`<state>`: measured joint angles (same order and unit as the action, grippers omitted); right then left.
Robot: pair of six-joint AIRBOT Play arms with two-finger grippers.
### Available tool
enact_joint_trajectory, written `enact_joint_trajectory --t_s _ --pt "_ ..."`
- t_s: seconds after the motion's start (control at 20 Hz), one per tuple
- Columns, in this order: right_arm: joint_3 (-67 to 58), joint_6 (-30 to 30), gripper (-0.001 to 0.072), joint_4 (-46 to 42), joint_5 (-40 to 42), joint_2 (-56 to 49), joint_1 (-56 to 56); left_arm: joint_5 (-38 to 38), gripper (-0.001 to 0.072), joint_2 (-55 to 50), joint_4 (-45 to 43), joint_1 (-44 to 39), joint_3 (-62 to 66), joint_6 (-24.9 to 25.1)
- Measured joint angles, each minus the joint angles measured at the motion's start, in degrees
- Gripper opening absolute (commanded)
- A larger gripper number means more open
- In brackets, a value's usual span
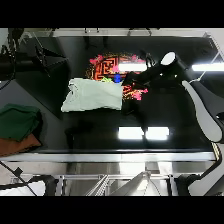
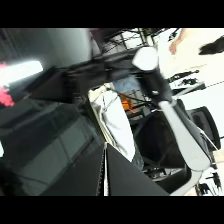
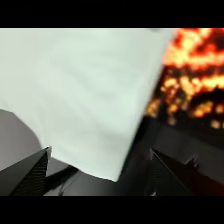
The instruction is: Fold the shirts.
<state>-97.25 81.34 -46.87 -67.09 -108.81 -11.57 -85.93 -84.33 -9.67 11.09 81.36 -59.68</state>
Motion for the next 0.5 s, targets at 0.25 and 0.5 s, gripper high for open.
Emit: enact_joint_trajectory --t_s 0.25,0.5 --pt "1.53 0.04 0.0706 7.74 0.85 -7.65 -0.50 0.24 0.0007 0.17 0.17 -0.31 -0.33 0.22" --pt "1.81 -4.20 0.0376 19.08 2.71 -11.41 -3.48 0.39 0.0006 0.17 0.33 -0.28 -0.37 0.90"
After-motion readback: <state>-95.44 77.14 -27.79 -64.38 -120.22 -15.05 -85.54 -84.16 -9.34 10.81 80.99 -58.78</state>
